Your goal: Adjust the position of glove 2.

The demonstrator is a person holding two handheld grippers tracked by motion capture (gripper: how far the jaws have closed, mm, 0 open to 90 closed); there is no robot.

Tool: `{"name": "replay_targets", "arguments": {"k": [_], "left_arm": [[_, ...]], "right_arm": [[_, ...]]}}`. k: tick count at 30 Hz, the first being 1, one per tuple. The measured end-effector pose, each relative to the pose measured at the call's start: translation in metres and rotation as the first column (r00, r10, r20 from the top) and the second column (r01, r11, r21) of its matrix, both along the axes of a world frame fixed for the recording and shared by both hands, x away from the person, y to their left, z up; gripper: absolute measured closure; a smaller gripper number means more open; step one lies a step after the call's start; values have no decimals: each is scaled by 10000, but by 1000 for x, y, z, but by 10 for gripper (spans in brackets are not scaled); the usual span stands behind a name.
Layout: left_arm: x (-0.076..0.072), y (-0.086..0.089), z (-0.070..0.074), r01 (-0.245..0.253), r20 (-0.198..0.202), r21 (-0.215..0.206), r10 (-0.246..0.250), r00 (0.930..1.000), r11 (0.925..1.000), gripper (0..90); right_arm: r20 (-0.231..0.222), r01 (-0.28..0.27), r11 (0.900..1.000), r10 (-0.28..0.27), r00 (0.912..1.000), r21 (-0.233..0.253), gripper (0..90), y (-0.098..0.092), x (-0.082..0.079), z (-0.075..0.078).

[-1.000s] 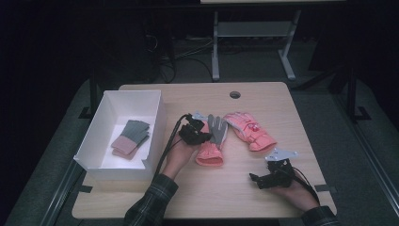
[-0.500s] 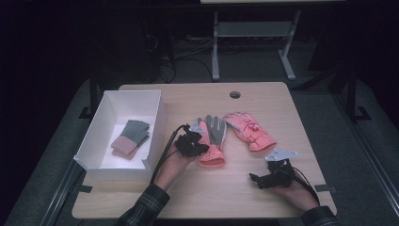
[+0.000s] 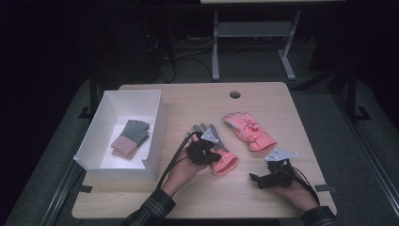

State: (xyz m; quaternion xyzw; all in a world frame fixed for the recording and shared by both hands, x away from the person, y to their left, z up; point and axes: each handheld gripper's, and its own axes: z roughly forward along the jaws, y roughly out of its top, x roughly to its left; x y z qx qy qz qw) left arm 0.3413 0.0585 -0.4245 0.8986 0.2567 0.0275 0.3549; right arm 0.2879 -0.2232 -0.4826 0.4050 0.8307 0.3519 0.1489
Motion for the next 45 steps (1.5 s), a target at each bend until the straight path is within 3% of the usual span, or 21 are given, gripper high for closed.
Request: {"name": "replay_targets", "arguments": {"k": [7, 10, 14, 16, 17, 19, 24, 32, 35, 38, 39, 45], "left_arm": [[18, 7, 13, -554, 624, -87, 559, 9965, 9984, 896], [30, 5, 11, -738, 609, 12, 736, 9954, 9973, 897], [36, -3, -2, -694, 206, 237, 689, 9974, 9973, 897], [34, -9, -7, -588, 183, 278, 583, 9981, 9979, 897], [33, -11, -9, -552, 135, 190, 549, 9984, 9983, 897], [29, -18, -11, -512, -70, -166, 511, 9987, 9986, 897], [17, -40, -11, 24, -212, -399, -33, 9998, 9992, 897], [-1, -61, -9, 726, -210, -581, -740, 9970, 9957, 896], [-1, -51, -1, 603, -79, -915, -613, 9981, 9940, 896], [-3, -38, 6, 604, 113, -1126, -595, 9982, 9918, 885], [-4, -32, 8, 590, 159, -1150, -575, 9982, 9916, 849], [-16, 8, 9, 396, 544, -1060, -339, 9979, 9936, 696]], "right_arm": [[8, -6, 10000, 6, 10000, -2, 22, 0, 0, 0], [4, -8, 10000, 8, 10000, -1, 22, 0, 0, 0], [-43, -26, 10000, 26, 10000, -19, 22, -1, -1, 0], [-247, -126, 9997, 121, 9996, -194, 23, -4, 0, 2], [-445, -131, 9991, 113, 9989, -402, 44, -6, 0, 5], [-704, -92, 9992, 65, 9975, -379, 78, -12, -1, 11], [29, 321, 9994, -322, 9995, 140, 80, -32, -8, 25], [-59, 264, 9983, -261, 9996, 511, 124, -41, -7, 31], [-100, 207, 9985, -202, 9997, 500, 128, -40, -5, 33], [-429, 174, 9980, -148, 9990, 613, 148, -38, -1, 36], [-579, 176, 9979, -141, 9982, 618, 148, -36, 3, 37], [-434, 343, 9970, -314, 9986, 698, 163, -31, 20, 44]]}}
